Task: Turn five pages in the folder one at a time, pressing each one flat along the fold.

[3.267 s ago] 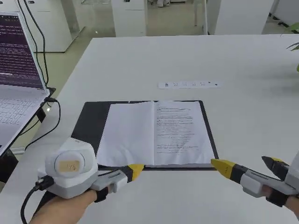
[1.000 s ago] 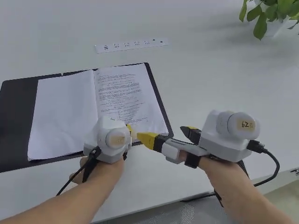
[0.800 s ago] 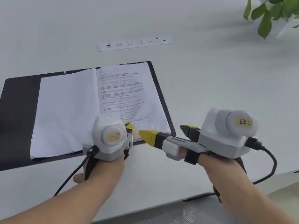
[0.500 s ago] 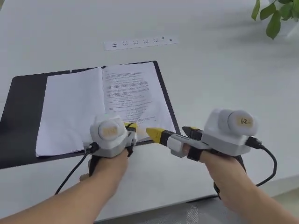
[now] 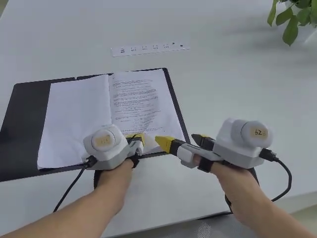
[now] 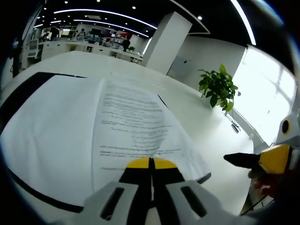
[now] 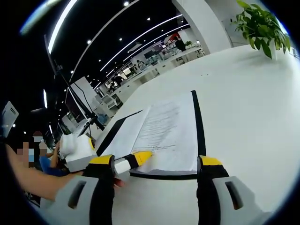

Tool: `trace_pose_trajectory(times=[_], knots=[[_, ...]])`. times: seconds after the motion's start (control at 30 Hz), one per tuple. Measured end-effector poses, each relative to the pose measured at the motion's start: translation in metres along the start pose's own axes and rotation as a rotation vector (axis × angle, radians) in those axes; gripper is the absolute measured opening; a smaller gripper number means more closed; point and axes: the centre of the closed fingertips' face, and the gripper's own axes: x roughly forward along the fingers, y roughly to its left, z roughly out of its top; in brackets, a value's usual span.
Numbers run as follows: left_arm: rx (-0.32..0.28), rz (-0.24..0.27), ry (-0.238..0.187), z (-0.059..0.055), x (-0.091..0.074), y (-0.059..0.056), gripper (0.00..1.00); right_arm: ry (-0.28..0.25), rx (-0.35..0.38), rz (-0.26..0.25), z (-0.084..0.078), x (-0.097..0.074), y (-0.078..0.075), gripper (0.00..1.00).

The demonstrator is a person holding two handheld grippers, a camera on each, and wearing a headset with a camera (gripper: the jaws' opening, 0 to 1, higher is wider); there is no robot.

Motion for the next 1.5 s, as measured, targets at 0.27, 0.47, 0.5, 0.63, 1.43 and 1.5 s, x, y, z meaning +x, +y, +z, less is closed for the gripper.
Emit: trace_pose_trajectory(times=[0.27, 0.47, 0.5, 0.63, 1.43, 1.5], knots=[[-0.086, -0.004, -0.001, 0.000, 0.001, 0.002, 0.00, 0.005, 0.032, 0.020, -0.003, 0.008, 0.000, 0.66], [-0.112, -0.009, -0.004, 0.000, 0.000, 0.002, 0.00, 0.024, 0.075, 0.021, -0.009, 0.019, -0.006, 0.63], [-0.117, -0.009, -0.004, 0.000, 0.001, 0.002, 0.00, 0.029, 0.080, 0.019, -0.010, 0.020, -0.007, 0.63], [-0.117, -0.008, -0.005, 0.000, 0.001, 0.002, 0.00, 0.047, 0.117, 0.022, -0.017, 0.024, -0.011, 0.63], [-0.101, -0.008, -0.008, 0.000, 0.001, 0.002, 0.00, 0.045, 0.201, -0.027, -0.022, 0.022, -0.032, 0.23], [-0.094, -0.008, -0.008, 0.000, 0.001, 0.002, 0.00, 0.043, 0.214, -0.052, -0.023, 0.022, -0.038, 0.16]])
